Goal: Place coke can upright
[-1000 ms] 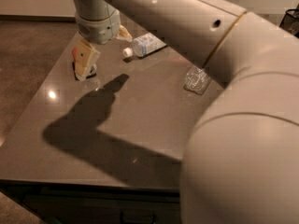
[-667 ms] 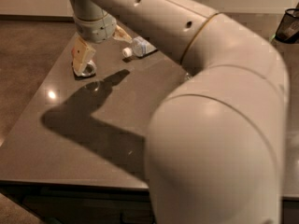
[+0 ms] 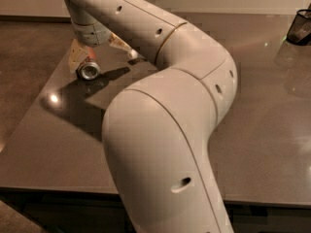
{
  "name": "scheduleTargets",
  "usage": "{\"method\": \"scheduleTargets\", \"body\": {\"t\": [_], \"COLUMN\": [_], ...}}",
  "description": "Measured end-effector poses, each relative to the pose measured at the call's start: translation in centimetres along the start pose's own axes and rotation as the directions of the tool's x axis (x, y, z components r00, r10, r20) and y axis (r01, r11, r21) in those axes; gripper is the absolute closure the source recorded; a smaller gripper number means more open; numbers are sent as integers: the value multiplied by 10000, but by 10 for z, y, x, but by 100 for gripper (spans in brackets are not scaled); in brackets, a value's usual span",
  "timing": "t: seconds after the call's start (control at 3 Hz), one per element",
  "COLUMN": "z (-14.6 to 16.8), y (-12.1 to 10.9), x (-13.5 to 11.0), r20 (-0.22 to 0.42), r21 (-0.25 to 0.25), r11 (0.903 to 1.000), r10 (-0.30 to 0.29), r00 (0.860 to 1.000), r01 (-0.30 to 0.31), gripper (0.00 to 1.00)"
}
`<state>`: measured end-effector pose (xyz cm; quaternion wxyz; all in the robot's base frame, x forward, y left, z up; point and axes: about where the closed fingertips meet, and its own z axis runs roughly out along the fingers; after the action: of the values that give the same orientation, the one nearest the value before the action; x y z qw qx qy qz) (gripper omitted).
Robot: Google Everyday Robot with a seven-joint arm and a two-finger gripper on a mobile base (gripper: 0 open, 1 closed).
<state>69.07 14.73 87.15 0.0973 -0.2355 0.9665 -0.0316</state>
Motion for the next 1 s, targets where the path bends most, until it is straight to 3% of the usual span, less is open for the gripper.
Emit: {"method": "scheduleTargets", "body": {"t": [0.67,1.0], "z": [20,26], "y": [32,44], "x": [-23,-32], "r20": [-69,-128], "r21": [-327,-382], "r11": [9955,9945], "r10": [891,975], "r00": [9960,9951], "r01": [-893,-980], "gripper": [0,0]}}
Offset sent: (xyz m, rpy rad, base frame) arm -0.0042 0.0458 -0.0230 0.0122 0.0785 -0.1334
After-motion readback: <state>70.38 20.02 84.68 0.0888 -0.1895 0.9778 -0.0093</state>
